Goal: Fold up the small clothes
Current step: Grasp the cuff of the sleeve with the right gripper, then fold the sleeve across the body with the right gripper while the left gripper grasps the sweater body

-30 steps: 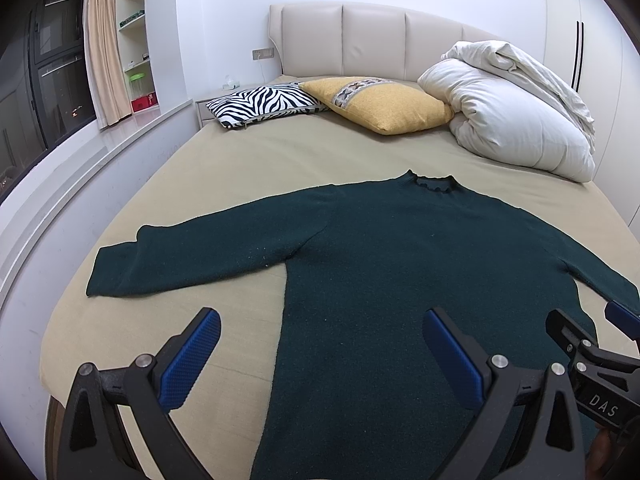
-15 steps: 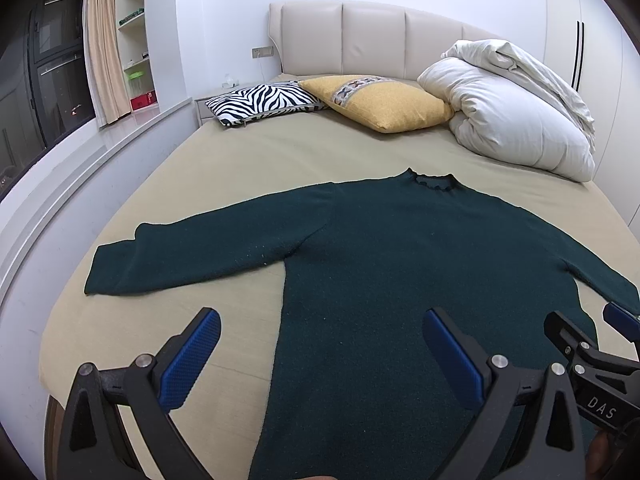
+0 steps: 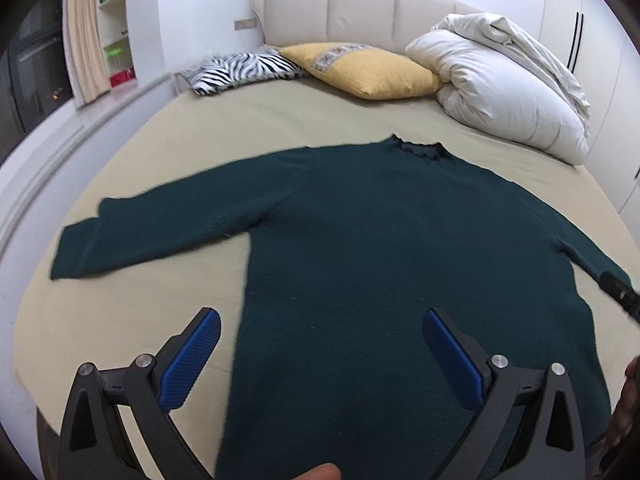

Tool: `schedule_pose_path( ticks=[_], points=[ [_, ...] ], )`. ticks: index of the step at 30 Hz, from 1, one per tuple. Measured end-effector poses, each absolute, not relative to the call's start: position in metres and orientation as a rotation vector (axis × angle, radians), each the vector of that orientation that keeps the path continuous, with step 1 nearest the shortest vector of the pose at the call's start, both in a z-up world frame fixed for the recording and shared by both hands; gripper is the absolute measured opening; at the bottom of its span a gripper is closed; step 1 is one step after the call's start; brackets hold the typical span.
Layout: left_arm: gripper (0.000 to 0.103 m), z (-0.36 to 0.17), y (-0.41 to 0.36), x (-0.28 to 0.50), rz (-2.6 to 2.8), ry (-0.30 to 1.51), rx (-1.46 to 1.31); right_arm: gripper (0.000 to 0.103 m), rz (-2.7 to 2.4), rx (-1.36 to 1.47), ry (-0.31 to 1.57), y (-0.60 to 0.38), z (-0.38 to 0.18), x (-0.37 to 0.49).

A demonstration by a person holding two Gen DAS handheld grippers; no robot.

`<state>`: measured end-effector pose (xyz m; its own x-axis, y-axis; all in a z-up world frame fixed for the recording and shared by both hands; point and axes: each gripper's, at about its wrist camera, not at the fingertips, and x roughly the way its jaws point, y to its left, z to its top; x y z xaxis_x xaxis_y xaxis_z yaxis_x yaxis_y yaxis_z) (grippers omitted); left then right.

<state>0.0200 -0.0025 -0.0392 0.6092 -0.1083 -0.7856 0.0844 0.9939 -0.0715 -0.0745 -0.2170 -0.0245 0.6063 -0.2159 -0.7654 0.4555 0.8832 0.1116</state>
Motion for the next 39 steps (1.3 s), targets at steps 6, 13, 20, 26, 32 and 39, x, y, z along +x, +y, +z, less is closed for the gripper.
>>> schedule_pose_path(
  ticks=[6, 13, 20, 26, 32, 39],
  points=[
    [0.103, -0.057, -0.016, 0.048, -0.201, 0.928, -0.129, 0.094, -0.658, 0.692, 0.696, -0.413, -0.046, -0.149],
    [0.103, -0.072, -0.054, 0.081, -0.21, 0.989, -0.027, 0.061, -0.762, 1.091, 0.569, -0.571, -0.105, -0.218],
    [0.103, -0.092, -0.065, 0.102, -0.294, 1.081, -0.123, 0.023, -0.678, 1.123, 0.506, -0.623, -0.131, -0.2],
    [0.102, -0.089, -0.048, 0.104, -0.35, 1.061, -0.22, 0.007, -0.697, 0.993, 0.546, -0.613, -0.094, -0.164],
    [0.099, -0.086, -0.022, 0.122, -0.387, 1.052, -0.364, 0.007, -0.457, 0.769, 0.594, -0.514, -0.027, -0.072],
    [0.095, -0.083, 0.001, 0.133, -0.434, 1.032, -0.489, 0.007, -0.073, 0.58, 0.736, -0.32, -0.028, 0.065]
  ],
)
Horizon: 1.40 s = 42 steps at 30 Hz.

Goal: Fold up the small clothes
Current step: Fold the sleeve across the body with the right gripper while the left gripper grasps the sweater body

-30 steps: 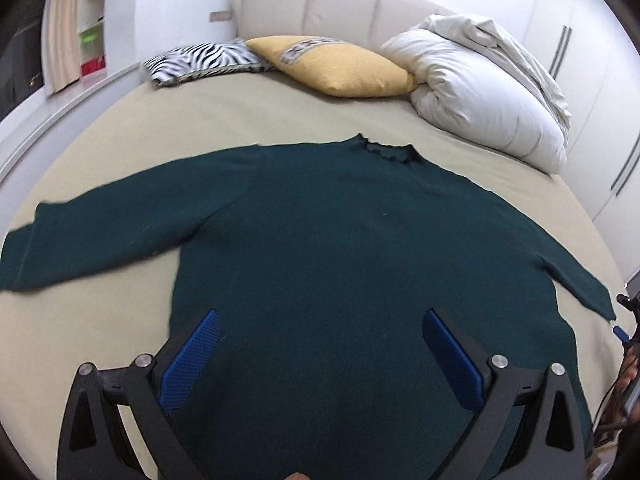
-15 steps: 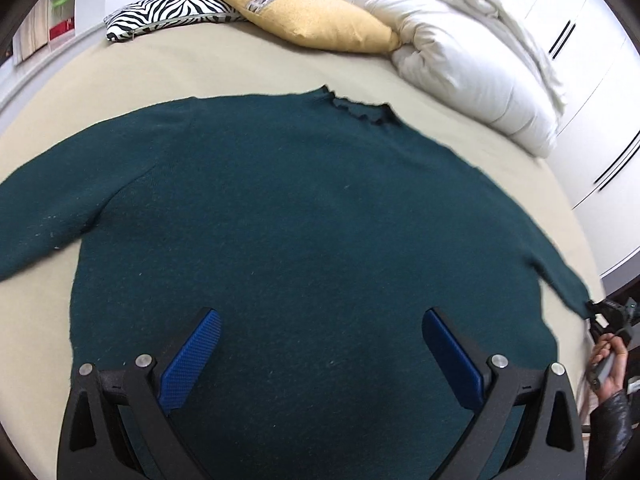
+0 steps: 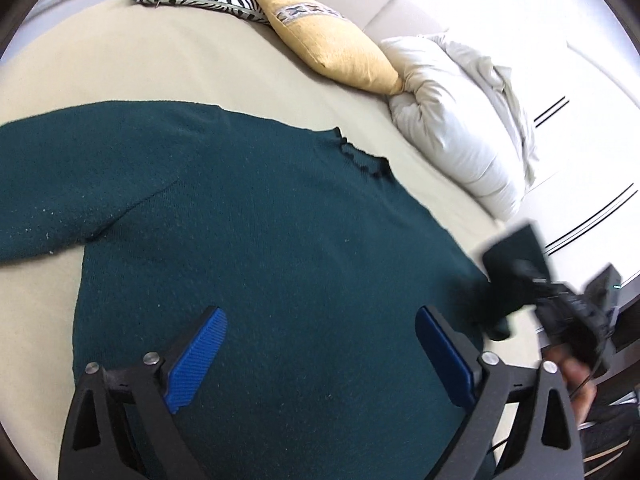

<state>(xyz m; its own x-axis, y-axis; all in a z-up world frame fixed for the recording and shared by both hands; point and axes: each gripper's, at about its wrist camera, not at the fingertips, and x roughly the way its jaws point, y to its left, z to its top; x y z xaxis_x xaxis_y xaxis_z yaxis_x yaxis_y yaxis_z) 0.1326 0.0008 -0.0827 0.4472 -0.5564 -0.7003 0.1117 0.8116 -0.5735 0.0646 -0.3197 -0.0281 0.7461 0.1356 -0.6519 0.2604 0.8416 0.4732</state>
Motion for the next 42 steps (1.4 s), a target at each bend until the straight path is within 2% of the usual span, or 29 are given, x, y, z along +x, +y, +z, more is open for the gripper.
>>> schedule_pose_path(
  ticks=[5, 7, 9, 10, 16, 17, 19, 20, 21, 22, 23, 25, 27, 35, 42],
  points=[
    [0.096, -0.089, 0.001, 0.147, -0.472, 1.048, -0.533, 0.014, 0.013, 0.473, 0.893, -0.225, -0.09, 0.119],
    [0.096, -0.095, -0.006, 0.155, -0.494, 1.067, -0.555, 0.029, 0.054, 0.472, 0.923, -0.21, -0.106, 0.117],
    [0.096, -0.101, -0.015, 0.161, -0.508, 1.085, -0.564, 0.06, 0.117, 0.534, 0.899, -0.212, -0.11, 0.105],
    [0.096, -0.104, -0.02, 0.164, -0.515, 1.094, -0.568, 0.063, 0.126, 0.556, 0.886, -0.218, -0.106, 0.098],
    [0.095, -0.118, -0.07, 0.186, -0.529, 1.125, -0.489, 0.063, 0.026, 0.535, 0.825, -0.248, -0.08, 0.027],
    [0.091, -0.118, -0.077, 0.189, -0.523, 1.123, -0.469, 0.063, -0.007, 0.545, 0.808, -0.262, -0.076, 0.018],
    [0.067, -0.117, -0.088, 0.196, -0.513, 1.132, -0.433, 0.063, -0.061, 0.576, 0.771, -0.281, -0.072, -0.006],
    [0.06, -0.117, -0.097, 0.199, -0.503, 1.138, -0.397, 0.063, -0.094, 0.591, 0.753, -0.293, -0.07, -0.014],
    [0.048, -0.117, -0.102, 0.201, -0.491, 1.145, -0.369, 0.063, -0.123, 0.6, 0.742, -0.305, -0.068, -0.018],
    [0.042, -0.117, -0.107, 0.202, -0.474, 1.15, -0.342, 0.063, -0.153, 0.609, 0.734, -0.317, -0.067, -0.021],
    [0.041, -0.117, -0.112, 0.202, -0.458, 1.145, -0.305, 0.063, -0.18, 0.621, 0.73, -0.329, -0.068, -0.025],
    [0.021, -0.118, -0.111, 0.2, -0.432, 1.135, -0.266, 0.063, -0.207, 0.65, 0.731, -0.354, -0.074, -0.031],
    [0.01, -0.117, -0.102, 0.201, -0.423, 1.127, -0.269, 0.063, -0.226, 0.665, 0.732, -0.37, -0.08, -0.049],
    [0.009, -0.072, -0.068, 0.213, -0.437, 0.957, -0.278, 0.063, -0.292, 0.636, 0.721, -0.407, -0.074, -0.052],
    [0.009, -0.109, -0.036, 0.238, -0.361, 0.99, -0.317, 0.063, -0.348, 0.583, 0.778, -0.439, -0.077, -0.007]
  ],
)
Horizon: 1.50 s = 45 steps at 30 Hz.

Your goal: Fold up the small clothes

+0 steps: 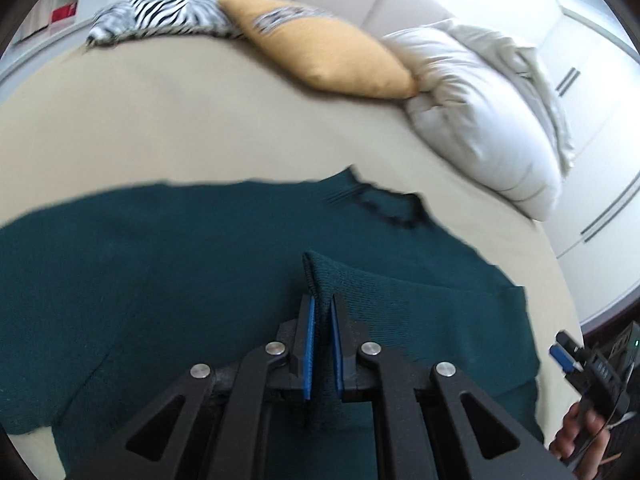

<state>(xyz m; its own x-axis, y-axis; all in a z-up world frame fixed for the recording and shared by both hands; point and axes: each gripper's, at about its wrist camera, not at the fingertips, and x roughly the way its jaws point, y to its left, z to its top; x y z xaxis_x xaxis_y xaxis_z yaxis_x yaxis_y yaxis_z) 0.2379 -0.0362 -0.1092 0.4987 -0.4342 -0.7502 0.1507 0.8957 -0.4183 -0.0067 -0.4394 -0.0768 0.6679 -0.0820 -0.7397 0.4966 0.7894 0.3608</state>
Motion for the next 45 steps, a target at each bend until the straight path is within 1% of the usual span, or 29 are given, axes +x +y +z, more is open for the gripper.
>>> schedule_pose_path(
  ticks=[6, 7, 9, 10, 11, 12, 14, 18, 22, 26, 27, 28, 29, 30, 31, 32, 33, 34, 35, 36, 37, 38, 39, 42, 45],
  points=[
    [0.009, -0.121, -0.034, 0.236, -0.354, 0.982, -0.296, 0.062, -0.337, 0.589, 0.864, -0.467, -0.1, 0.046],
    [0.009, -0.124, -0.034, 0.236, -0.357, 0.983, -0.295, 0.061, -0.326, 0.603, 0.883, -0.47, -0.107, 0.053],
    [0.009, -0.126, -0.032, 0.235, -0.363, 0.981, -0.299, 0.055, -0.313, 0.562, 0.907, -0.467, -0.115, 0.065],
    [0.009, -0.127, -0.033, 0.235, -0.366, 0.981, -0.297, 0.05, -0.311, 0.513, 0.926, -0.463, -0.117, 0.072],
    [0.009, -0.127, -0.033, 0.235, -0.369, 0.977, -0.293, 0.031, -0.319, 0.48, 0.944, -0.461, -0.119, 0.077],
    [0.009, -0.126, -0.034, 0.234, -0.371, 0.975, -0.289, 0.017, -0.333, 0.459, 0.962, -0.46, -0.121, 0.082],
    [0.009, -0.124, -0.033, 0.232, -0.374, 0.968, -0.294, 0.007, -0.342, 0.44, 0.972, -0.464, -0.119, 0.088],
    [0.009, -0.127, -0.037, 0.231, -0.37, 0.961, -0.282, 0.005, -0.353, 0.377, 0.977, -0.468, -0.115, 0.101],
    [0.009, -0.131, -0.036, 0.233, -0.371, 0.962, -0.284, 0.005, -0.344, 0.442, 0.944, -0.477, -0.126, 0.099],
    [0.011, -0.131, -0.034, 0.233, -0.371, 0.964, -0.297, 0.01, -0.316, 0.536, 0.914, -0.479, -0.122, 0.079],
    [0.011, -0.131, -0.034, 0.233, -0.371, 0.964, -0.298, 0.015, -0.325, 0.554, 0.899, -0.478, -0.117, 0.067],
    [0.011, -0.13, -0.035, 0.234, -0.371, 0.962, -0.297, 0.018, -0.329, 0.56, 0.884, -0.474, -0.112, 0.058],
    [0.011, -0.129, -0.035, 0.234, -0.37, 0.96, -0.295, 0.03, -0.33, 0.559, 0.873, -0.469, -0.108, 0.048],
    [0.011, -0.128, -0.035, 0.236, -0.37, 0.959, -0.294, 0.05, -0.329, 0.558, 0.877, -0.464, -0.106, 0.042],
    [0.011, -0.127, -0.036, 0.237, -0.369, 0.956, -0.292, 0.054, -0.315, 0.564, 0.883, -0.457, -0.106, 0.036],
    [0.011, -0.126, -0.036, 0.238, -0.367, 0.956, -0.288, 0.054, -0.285, 0.563, 0.895, -0.45, -0.107, 0.034],
    [0.011, -0.126, -0.036, 0.238, -0.366, 0.955, -0.289, 0.054, -0.256, 0.544, 0.92, -0.443, -0.11, 0.033],
    [0.01, -0.125, -0.036, 0.238, -0.366, 0.953, -0.29, 0.051, -0.249, 0.493, 0.96, -0.435, -0.114, 0.036],
    [0.01, -0.124, -0.036, 0.237, -0.366, 0.95, -0.286, 0.044, -0.273, 0.412, 0.981, -0.426, -0.117, 0.039],
    [0.01, -0.123, -0.035, 0.236, -0.365, 0.943, -0.283, 0.031, -0.287, 0.364, 0.991, -0.421, -0.118, 0.041],
    [0.009, -0.122, -0.034, 0.235, -0.365, 0.936, -0.282, 0.028, -0.284, 0.37, 0.997, -0.421, -0.119, 0.042],
    [0.009, -0.12, -0.033, 0.234, -0.363, 0.928, -0.283, 0.016, -0.281, 0.391, 0.996, -0.422, -0.117, 0.041],
    [0.007, -0.12, -0.032, 0.234, -0.357, 0.923, -0.282, 0.011, -0.284, 0.386, 0.995, -0.421, -0.115, 0.04],
    [0.006, -0.126, -0.027, 0.234, -0.332, 0.929, -0.296, 0.01, -0.303, 0.341, 0.981, -0.414, -0.112, 0.041],
    [0.006, -0.134, -0.027, 0.233, -0.328, 0.927, -0.286, 0.009, -0.275, 0.395, 0.946, -0.424, -0.127, 0.027]
  ],
)
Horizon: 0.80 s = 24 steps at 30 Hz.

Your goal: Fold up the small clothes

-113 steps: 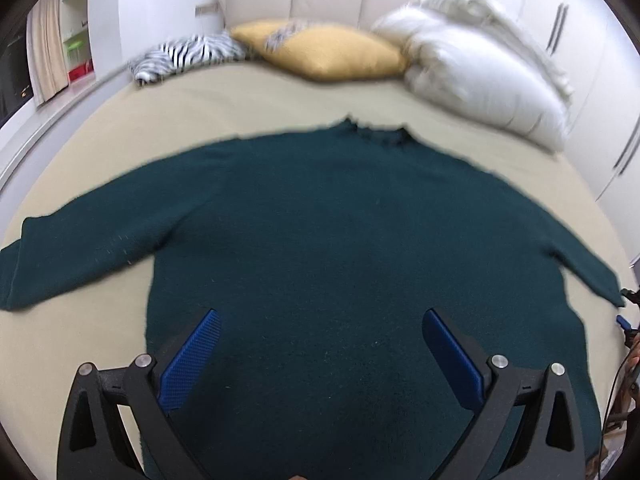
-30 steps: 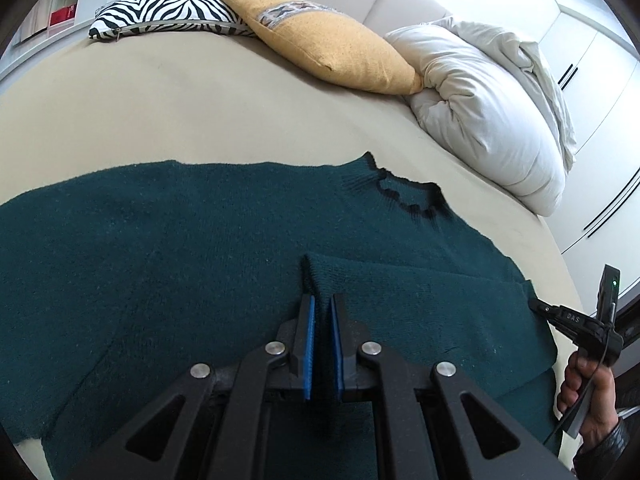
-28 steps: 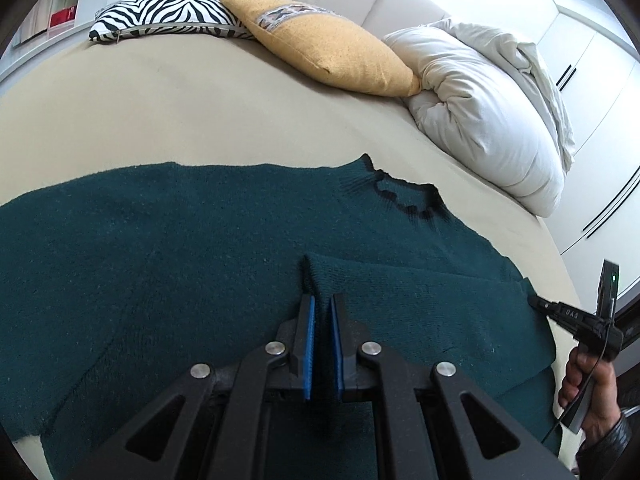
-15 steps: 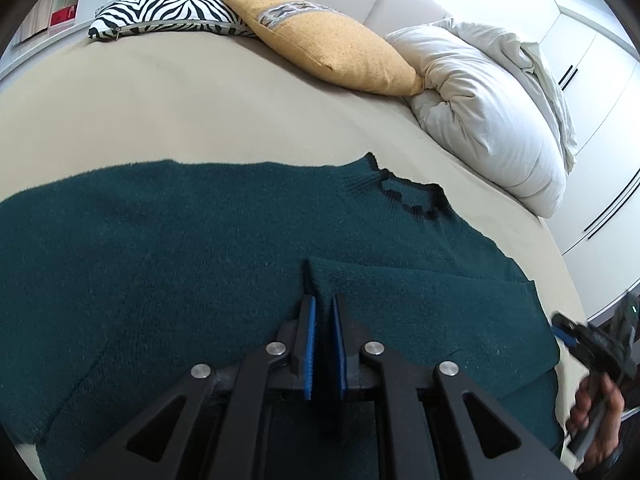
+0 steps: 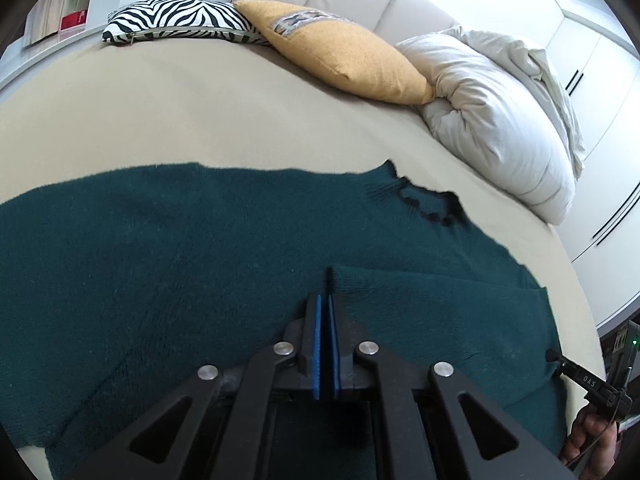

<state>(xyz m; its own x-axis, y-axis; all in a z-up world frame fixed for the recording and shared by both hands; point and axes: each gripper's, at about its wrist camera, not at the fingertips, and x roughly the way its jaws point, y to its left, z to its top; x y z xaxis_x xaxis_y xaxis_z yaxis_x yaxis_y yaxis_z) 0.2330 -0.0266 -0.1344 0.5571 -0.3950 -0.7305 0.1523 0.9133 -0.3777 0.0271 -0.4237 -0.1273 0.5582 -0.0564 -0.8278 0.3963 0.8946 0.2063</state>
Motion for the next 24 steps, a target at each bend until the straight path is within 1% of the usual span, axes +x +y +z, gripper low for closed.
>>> schedule_pose_path(
  ticks=[4, 7, 8, 9, 10, 11, 12, 13, 15, 17, 18, 20, 21, 24],
  points=[
    [0.006, -0.129, -0.027, 0.23, -0.336, 0.935, -0.263, 0.01, -0.224, 0.487, 0.884, -0.436, -0.136, 0.022],
    [0.007, -0.109, -0.006, 0.211, -0.341, 0.925, -0.315, 0.017, -0.236, 0.563, 0.877, -0.447, -0.124, 0.007],
    [0.011, -0.103, 0.001, 0.203, -0.339, 0.909, -0.32, 0.027, -0.282, 0.562, 0.866, -0.448, -0.119, -0.001],
    [0.022, -0.093, 0.015, 0.189, -0.336, 0.885, -0.326, 0.04, -0.322, 0.552, 0.858, -0.447, -0.114, -0.007],
    [0.036, -0.087, 0.027, 0.18, -0.325, 0.875, -0.326, 0.046, -0.38, 0.533, 0.851, -0.447, -0.109, -0.014],
    [0.043, -0.079, 0.049, 0.164, -0.296, 0.854, -0.326, 0.049, -0.435, 0.517, 0.851, -0.447, -0.106, -0.021],
    [0.051, -0.074, 0.066, 0.152, -0.27, 0.834, -0.329, 0.049, -0.464, 0.508, 0.858, -0.446, -0.102, -0.024],
    [0.055, -0.07, 0.082, 0.143, -0.24, 0.819, -0.336, 0.049, -0.502, 0.487, 0.87, -0.443, -0.099, -0.028],
    [0.057, -0.065, 0.13, 0.12, -0.175, 0.807, -0.367, 0.049, -0.547, 0.46, 0.878, -0.438, -0.093, -0.031],
    [0.057, -0.068, 0.169, 0.102, -0.114, 0.812, -0.403, 0.049, -0.543, 0.473, 0.852, -0.433, -0.082, -0.034],
    [0.059, -0.071, 0.191, 0.093, -0.082, 0.815, -0.431, 0.049, -0.527, 0.478, 0.834, -0.429, -0.076, -0.033],
    [0.063, -0.081, 0.231, 0.074, -0.024, 0.822, -0.491, 0.049, -0.497, 0.465, 0.806, -0.418, -0.063, -0.028],
    [0.066, -0.087, 0.246, 0.068, 0.001, 0.829, -0.518, 0.049, -0.463, 0.455, 0.799, -0.412, -0.058, -0.022],
    [0.066, -0.106, 0.289, 0.052, 0.086, 0.853, -0.619, 0.05, -0.383, 0.416, 0.799, -0.399, -0.058, 0.003]
  ],
)
